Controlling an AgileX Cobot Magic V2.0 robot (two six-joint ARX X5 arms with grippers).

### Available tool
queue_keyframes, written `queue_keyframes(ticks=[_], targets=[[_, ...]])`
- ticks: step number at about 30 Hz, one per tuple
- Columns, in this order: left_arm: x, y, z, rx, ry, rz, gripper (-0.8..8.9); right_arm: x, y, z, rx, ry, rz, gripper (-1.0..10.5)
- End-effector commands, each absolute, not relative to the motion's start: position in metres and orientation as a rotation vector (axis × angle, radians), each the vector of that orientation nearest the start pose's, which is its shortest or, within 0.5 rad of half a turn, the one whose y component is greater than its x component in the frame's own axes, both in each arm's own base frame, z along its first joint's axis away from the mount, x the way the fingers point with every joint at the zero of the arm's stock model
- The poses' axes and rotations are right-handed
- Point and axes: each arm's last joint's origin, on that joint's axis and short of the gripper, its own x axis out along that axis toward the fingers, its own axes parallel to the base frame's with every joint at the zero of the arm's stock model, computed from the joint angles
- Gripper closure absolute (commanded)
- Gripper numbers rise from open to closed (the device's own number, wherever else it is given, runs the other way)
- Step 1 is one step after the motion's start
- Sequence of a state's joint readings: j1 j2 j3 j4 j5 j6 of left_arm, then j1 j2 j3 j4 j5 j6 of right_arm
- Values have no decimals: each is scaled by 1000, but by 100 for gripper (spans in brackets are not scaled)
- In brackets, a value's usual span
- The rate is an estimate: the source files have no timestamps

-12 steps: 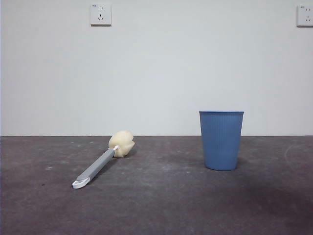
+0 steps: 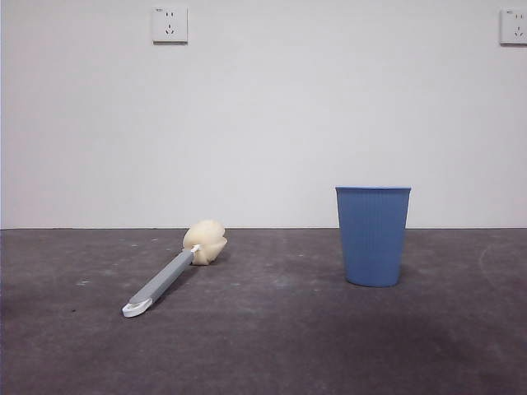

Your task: Pick up the cup brush,pick up the cup,insert the brush into the cup,clean the cup,put the cup brush back,put the cup back to the fixed position on the table

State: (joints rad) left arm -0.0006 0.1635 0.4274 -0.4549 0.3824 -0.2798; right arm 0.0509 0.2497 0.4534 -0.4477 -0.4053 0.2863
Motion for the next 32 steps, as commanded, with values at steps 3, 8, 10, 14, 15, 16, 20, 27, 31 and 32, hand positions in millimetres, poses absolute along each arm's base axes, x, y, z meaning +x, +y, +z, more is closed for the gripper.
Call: queue_keyframes(ticks=[3,8,10,14,15,16,20,27,31,32], targets=[[71,-14,273,-234,330,-477,820,80,19,284,194,442,535,958],[67,-16,288,-199,437,-564,820,77,20,303,109,596,571,958],[65,-17,292,-181,485,-590,820,75,21,308,86,661,586,958],[60,-17,296,-152,570,-614,820,70,21,311,52,762,611,958],[58,-17,296,-146,587,-618,820,69,21,311,45,780,615,958],[57,-17,296,-145,599,-619,821,69,20,310,41,791,615,957],[57,-17,295,-149,608,-618,811,69,20,310,35,787,616,937],[57,-16,295,-145,613,-575,251,71,21,312,54,765,605,387],[57,-16,295,-145,611,-575,243,71,21,312,63,767,602,301],[58,-16,295,-145,612,-576,243,71,21,312,63,767,602,300]])
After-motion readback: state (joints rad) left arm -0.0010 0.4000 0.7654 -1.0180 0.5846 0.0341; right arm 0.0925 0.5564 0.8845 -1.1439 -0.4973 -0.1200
